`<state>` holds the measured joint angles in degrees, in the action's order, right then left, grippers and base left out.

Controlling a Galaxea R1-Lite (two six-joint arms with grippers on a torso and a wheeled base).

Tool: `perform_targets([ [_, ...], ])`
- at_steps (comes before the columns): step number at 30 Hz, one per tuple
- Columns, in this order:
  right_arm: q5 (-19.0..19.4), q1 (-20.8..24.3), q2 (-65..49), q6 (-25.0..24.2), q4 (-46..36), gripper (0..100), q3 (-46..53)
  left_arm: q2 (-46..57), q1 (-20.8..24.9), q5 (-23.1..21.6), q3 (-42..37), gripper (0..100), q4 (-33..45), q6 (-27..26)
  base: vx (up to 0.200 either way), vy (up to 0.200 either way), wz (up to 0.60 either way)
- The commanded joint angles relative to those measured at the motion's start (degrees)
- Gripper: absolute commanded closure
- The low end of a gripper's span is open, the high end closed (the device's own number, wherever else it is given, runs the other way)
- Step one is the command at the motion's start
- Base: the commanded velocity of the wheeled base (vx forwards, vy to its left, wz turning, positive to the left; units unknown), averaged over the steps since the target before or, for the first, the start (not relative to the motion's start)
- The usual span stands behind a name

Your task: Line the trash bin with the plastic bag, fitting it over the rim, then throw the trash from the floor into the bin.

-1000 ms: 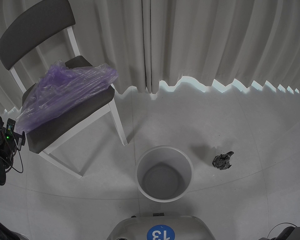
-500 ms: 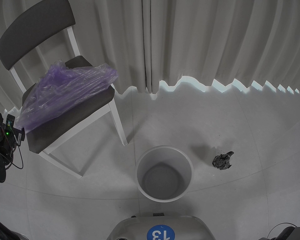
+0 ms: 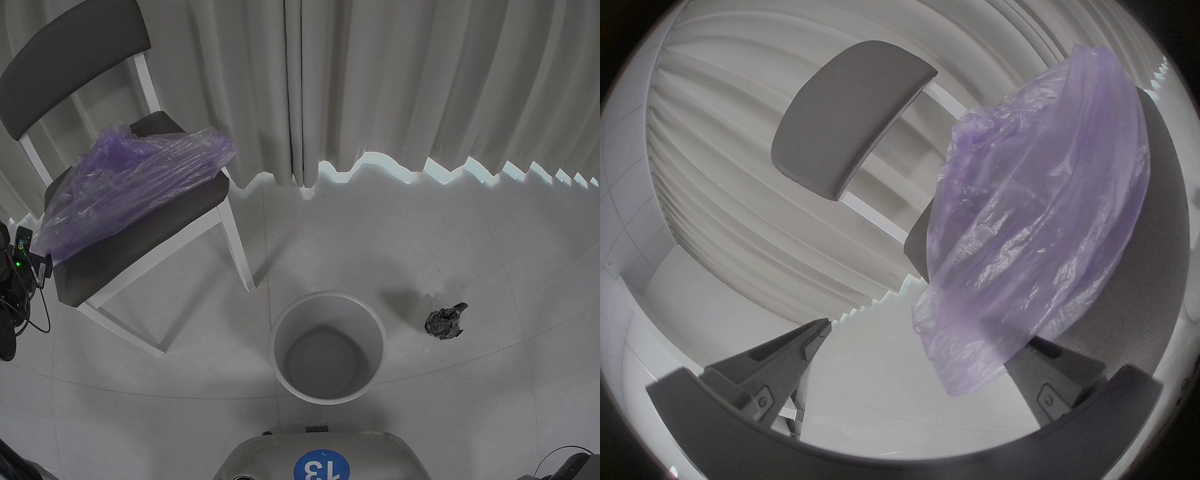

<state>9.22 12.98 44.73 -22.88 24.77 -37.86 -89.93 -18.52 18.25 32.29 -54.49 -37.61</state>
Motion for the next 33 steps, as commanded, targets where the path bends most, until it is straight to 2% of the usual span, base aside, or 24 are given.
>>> perform_targets([
  [1,0.0,0.0,-0.2,0.0,0.0,0,0.0,-2.1,0.0,0.6,0.4,0,-1.5,0.4,0.000,0.000,0.00],
  [17,0.0,0.0,-0.3,0.0,0.1,0,0.0,-2.3,0.2,1.4,-0.6,0,-3.5,0.4,0.000,0.000,0.00],
  [18,0.1,0.0,-0.3,0.0,0.1,0,0.0,-2.3,0.2,1.4,-0.7,100,-3.5,0.4,0.000,0.000,0.00],
  [33,0.5,0.1,-1.3,0.1,-0.2,0,0.2,-1.7,3.0,2.5,-2.5,100,-6.3,1.5,0.000,0.000,0.00],
])
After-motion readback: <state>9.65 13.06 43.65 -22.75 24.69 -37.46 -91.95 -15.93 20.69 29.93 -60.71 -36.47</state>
